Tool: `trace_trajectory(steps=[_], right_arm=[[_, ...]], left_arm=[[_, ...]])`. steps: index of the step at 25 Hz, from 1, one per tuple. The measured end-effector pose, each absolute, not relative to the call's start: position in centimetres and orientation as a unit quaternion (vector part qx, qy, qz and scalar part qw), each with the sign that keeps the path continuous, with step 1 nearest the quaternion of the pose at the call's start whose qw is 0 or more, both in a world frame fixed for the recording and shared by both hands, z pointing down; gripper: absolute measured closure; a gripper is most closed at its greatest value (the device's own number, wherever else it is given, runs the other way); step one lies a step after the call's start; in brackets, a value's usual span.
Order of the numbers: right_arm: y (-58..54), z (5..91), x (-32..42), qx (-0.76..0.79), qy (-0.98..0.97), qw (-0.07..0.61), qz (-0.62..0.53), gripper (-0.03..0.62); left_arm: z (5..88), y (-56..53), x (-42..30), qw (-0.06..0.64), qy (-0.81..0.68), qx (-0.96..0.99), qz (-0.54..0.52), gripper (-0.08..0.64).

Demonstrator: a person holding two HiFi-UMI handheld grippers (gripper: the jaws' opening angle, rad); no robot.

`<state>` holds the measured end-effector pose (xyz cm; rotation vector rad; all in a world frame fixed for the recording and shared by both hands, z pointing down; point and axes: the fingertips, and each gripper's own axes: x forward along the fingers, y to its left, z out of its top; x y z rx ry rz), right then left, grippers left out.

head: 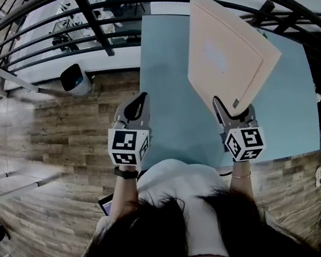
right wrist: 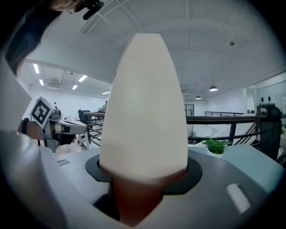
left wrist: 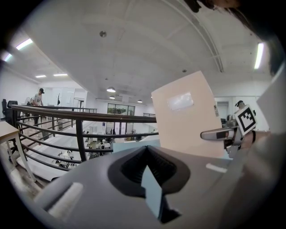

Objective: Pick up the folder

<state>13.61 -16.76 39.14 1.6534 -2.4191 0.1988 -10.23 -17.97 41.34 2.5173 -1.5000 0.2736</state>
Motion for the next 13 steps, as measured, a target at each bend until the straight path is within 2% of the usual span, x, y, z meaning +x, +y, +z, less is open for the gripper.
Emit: trace_trajectory(steps=[13], right_arm=[[-16.65,39.38,13.46,0.559,-0.820,0.102,0.069,0.327]], left_arm=[[41.27,-18.07,-10.47,0.097,-0.512,0.849,0.088,0.503]])
